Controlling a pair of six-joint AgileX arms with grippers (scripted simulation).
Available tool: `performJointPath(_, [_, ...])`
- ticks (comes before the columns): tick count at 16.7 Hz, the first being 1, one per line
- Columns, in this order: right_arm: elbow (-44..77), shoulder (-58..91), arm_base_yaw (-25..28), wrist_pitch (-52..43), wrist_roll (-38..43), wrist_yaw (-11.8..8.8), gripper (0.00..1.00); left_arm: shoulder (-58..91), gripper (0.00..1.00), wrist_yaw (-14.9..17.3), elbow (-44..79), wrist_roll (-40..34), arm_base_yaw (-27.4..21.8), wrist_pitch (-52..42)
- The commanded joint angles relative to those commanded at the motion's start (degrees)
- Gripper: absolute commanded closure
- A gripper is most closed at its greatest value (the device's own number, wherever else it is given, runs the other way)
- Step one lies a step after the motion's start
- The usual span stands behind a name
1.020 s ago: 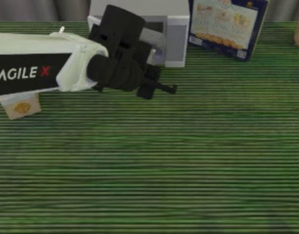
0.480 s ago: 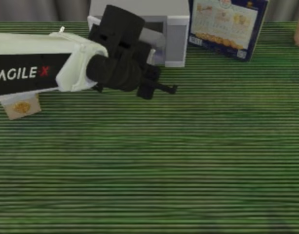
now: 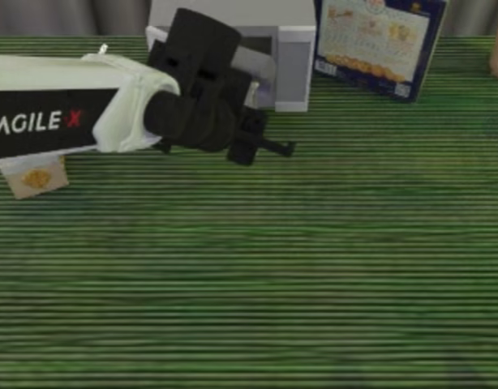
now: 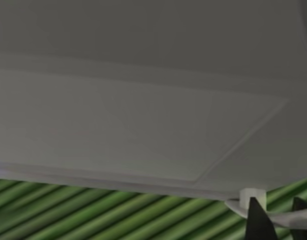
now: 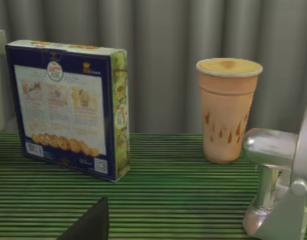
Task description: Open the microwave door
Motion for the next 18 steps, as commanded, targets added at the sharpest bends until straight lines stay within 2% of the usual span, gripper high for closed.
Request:
performJointPath(7, [0.0, 0.0, 0.0, 0.0, 0.0, 0.0, 0.0, -1.57, 1.0, 2.25, -2.1, 3.47, 1.63, 0.54])
performJointPath(18, [0.0, 0.0, 0.0, 0.0, 0.0, 0.0, 0.0, -1.59, 1.0, 2.3, -2.15, 3.56, 1.66, 0.54])
